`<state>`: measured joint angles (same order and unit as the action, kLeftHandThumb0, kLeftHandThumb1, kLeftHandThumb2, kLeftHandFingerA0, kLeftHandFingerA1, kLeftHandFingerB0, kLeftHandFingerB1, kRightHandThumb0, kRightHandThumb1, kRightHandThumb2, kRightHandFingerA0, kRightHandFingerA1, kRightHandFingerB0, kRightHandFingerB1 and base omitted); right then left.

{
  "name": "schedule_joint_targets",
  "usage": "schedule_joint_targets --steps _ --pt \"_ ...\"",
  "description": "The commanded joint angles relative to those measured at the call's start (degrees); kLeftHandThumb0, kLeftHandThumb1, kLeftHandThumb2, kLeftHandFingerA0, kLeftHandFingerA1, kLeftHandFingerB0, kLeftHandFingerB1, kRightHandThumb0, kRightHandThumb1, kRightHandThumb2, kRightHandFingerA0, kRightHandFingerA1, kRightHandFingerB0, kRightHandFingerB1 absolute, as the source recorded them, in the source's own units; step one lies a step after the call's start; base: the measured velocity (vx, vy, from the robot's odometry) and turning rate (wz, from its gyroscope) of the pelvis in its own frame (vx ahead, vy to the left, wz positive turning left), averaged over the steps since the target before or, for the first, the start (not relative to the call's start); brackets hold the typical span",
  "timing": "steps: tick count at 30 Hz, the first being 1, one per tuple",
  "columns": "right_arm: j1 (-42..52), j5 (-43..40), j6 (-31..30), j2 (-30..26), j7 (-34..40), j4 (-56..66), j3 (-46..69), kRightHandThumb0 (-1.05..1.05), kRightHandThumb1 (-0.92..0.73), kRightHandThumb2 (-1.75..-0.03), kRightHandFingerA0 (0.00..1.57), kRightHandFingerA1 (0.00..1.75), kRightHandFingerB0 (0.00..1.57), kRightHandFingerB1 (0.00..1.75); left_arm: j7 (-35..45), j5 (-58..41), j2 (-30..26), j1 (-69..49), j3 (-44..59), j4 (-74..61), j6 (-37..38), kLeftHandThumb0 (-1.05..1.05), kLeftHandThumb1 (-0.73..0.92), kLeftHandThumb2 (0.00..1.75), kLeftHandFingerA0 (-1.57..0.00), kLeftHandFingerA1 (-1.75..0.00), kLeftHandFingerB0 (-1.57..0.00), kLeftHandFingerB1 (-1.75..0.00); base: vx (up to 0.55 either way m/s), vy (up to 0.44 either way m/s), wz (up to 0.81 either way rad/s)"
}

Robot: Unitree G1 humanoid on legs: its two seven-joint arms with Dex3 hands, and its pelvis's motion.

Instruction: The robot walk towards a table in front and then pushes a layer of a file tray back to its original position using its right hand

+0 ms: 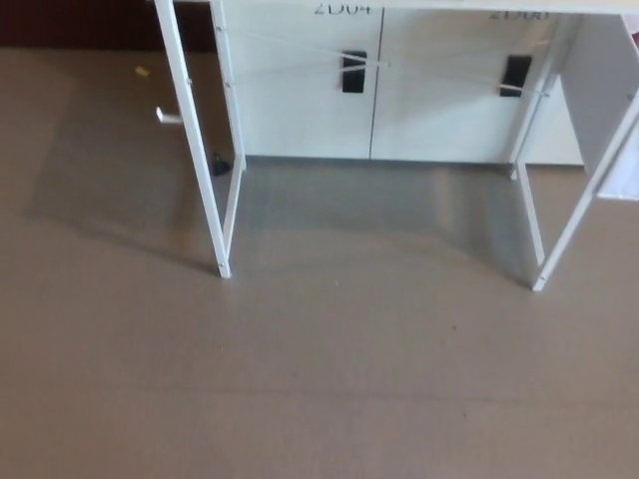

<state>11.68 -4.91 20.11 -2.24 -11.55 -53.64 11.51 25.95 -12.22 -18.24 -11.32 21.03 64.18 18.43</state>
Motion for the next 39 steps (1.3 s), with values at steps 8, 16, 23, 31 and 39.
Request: schedule_joint_targets --steps 8,16,23,31,39 --pt "-0.2 -0.4 0.6 -0.8 0.4 -0.4 0.0 -0.14 -0.58 -0.68 0.5 0.78 0.38 0.57 -0.4 0.5 -0.8 0.4 -0.4 0.8 1.7 -0.14 0.55 0.56 -0.52 -0.44 -0.41 -0.36 0.33 -0.259 0.22" --pt "0.2 -0.5 0.6 -0.7 0.1 0.7 -0.1 -0.13 -0.58 -0.69 0.5 0.77 0.37 0.56 -0.5 0.1 -0.7 0.7 -0.1 1.4 1.7 -0.19 0.49 0.59 -0.51 -0.47 -0.42 -0.4 0.33 0.14 -0.15" --pt "-0.2 -0.5 0.9 -0.9 0.0 0.4 -0.2 -0.14 -0.56 -0.7 0.51 0.85 0.38 0.58 -0.4 0.4 -0.9 1.0 -0.4 1.4 1.9 -0.17 0.55 0.56 -0.52 -0.43 -0.41 -0.36 0.32 0.164 -0.32" --pt "-0.5 -0.1 0.6 -0.9 0.6 0.5 -0.4 -0.16 -0.57 -0.69 0.5 0.8 0.37 0.57 -0.2 0.5 -1.0 0.8 -0.6 0.8 2.2 -0.17 0.55 0.56 -0.52 -0.43 -0.41 -0.36 0.36 -0.063 0.2" --pt "-0.9 0.6 1.0 -1.1 1.2 -0.4 -1.1 -0.15 -0.58 -0.67 0.48 0.75 0.36 0.55 0.1 -0.2 -1.1 0.9 0.0 1.2 1.6 -0.21 0.5 0.61 -0.48 -0.46 -0.41 -0.4 0.35 -0.114 0.32"
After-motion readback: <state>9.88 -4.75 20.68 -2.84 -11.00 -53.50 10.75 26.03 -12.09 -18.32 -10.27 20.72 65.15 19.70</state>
